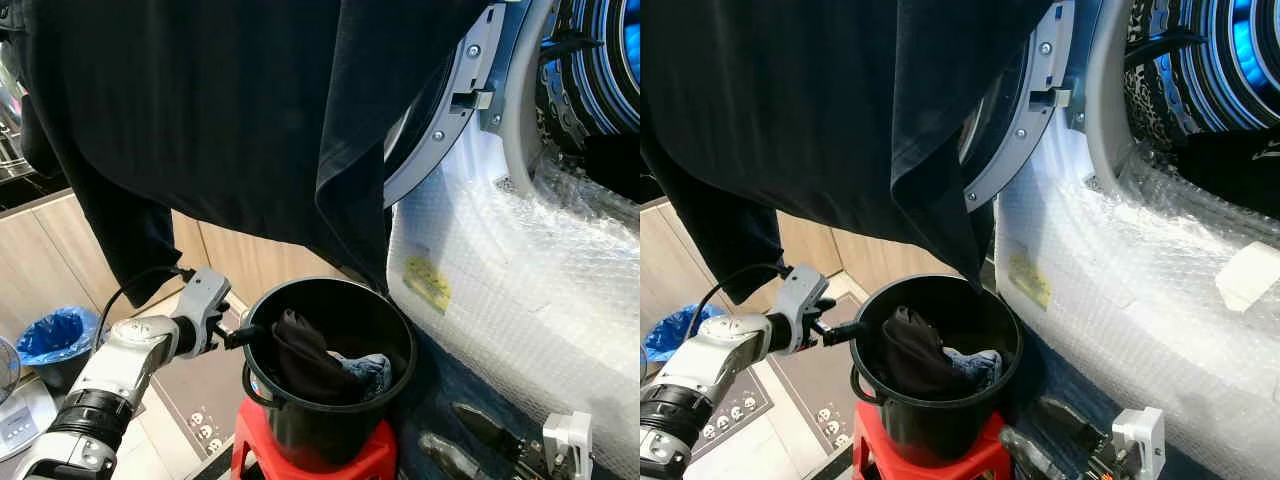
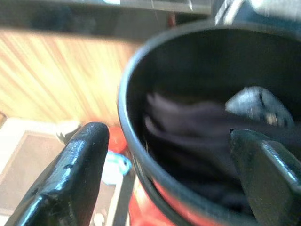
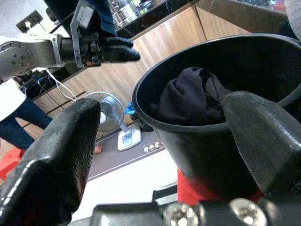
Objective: Clothes washing
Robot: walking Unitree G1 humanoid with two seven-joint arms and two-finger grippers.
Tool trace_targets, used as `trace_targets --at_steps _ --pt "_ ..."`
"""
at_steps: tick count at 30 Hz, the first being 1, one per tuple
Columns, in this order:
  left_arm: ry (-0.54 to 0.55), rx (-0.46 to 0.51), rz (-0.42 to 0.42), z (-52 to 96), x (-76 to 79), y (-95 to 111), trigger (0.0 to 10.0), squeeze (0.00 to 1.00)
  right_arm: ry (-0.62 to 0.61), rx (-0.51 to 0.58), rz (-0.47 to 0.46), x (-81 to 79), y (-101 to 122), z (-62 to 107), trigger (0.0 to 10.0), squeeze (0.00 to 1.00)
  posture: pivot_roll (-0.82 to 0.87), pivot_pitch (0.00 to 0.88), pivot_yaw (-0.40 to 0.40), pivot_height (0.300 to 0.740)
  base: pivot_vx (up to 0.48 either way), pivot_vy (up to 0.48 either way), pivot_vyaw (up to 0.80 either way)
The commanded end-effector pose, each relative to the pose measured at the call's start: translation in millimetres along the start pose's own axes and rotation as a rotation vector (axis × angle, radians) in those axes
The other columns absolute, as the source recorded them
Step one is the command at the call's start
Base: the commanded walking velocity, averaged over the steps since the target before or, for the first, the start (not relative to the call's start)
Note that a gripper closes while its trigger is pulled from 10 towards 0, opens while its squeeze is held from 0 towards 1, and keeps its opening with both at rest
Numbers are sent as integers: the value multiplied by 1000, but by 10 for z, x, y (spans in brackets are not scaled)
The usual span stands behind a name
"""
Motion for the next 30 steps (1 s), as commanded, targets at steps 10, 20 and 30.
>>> trace_targets --at_steps 10,20,30 --pt "79 -10 12 -118 -168 -52 10000 0 44 29 4 -116 58 -130 10000 0 -131 35 30 740 0 0 0" --pt "121 -8 12 -351 -142 125 10000 0 59 53 4 -211 97 -178 10000 0 -148 47 26 740 0 0 0" --pt "41 24 44 -581 158 296 10000 0 52 70 8 -294 137 -162 10000 0 -173 84 27 740 0 0 0"
Point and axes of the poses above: a point about 5 cm out from each wrist's last joint towards the gripper, its own z axis pointing back from the gripper into the wrist, its own y axis along the axis of the wrist's last joint, x = y × z, the point moved 5 cm from there along -z, pointing out of the wrist towards the gripper, and after that the axes turned 11 degrees about -z, right-handed, at the moved point
